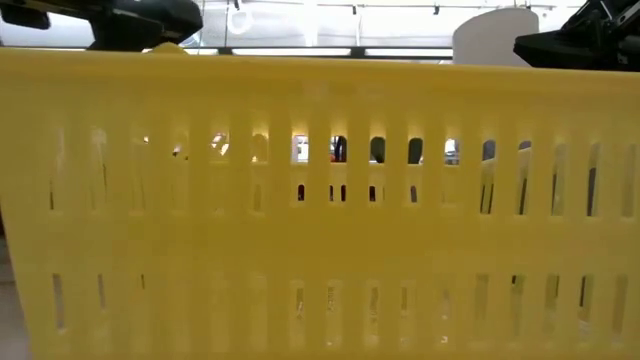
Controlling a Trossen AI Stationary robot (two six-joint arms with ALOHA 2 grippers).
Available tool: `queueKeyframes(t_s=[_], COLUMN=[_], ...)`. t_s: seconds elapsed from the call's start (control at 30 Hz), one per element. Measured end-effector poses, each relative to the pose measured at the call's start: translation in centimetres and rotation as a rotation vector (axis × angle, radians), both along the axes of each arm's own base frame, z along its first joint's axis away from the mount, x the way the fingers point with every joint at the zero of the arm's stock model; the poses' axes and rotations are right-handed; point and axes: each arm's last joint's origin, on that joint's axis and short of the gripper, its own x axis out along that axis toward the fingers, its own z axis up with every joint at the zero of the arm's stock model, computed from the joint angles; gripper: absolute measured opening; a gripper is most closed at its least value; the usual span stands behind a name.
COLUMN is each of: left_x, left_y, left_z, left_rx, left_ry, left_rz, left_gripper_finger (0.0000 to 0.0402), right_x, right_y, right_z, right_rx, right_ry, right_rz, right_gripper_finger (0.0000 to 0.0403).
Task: Stack baskets on shelf by color
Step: Stack the bottom left yellow bin on top of the middle yellow bin
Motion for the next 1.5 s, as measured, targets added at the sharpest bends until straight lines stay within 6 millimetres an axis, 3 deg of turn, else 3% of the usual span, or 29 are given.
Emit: queueKeyframes(t_s=[0.47, 1.0, 1.5], left_x=[0.5, 0.5, 0.8], left_y=[0.6, 0.8, 0.6], left_z=[0.6, 0.6, 0.6], left_rx=[-0.045, -0.010, -0.041], left_ry=[0.045, 0.035, 0.001], left_rz=[0.017, 0.024, 0.053], left_gripper_finger=[0.0160, 0.0009, 0.0007], right_x=[0.0, 0.0, 0.0], right_y=[0.0, 0.0, 0.0], right_z=[0.0, 0.0, 0.0], right_rx=[0.000, 0.000, 0.000], right_ry=[0.000, 0.000, 0.000], right_rz=[0.000, 0.000, 0.000], right_gripper_finger=[0.0027, 0.0027, 0.0027])
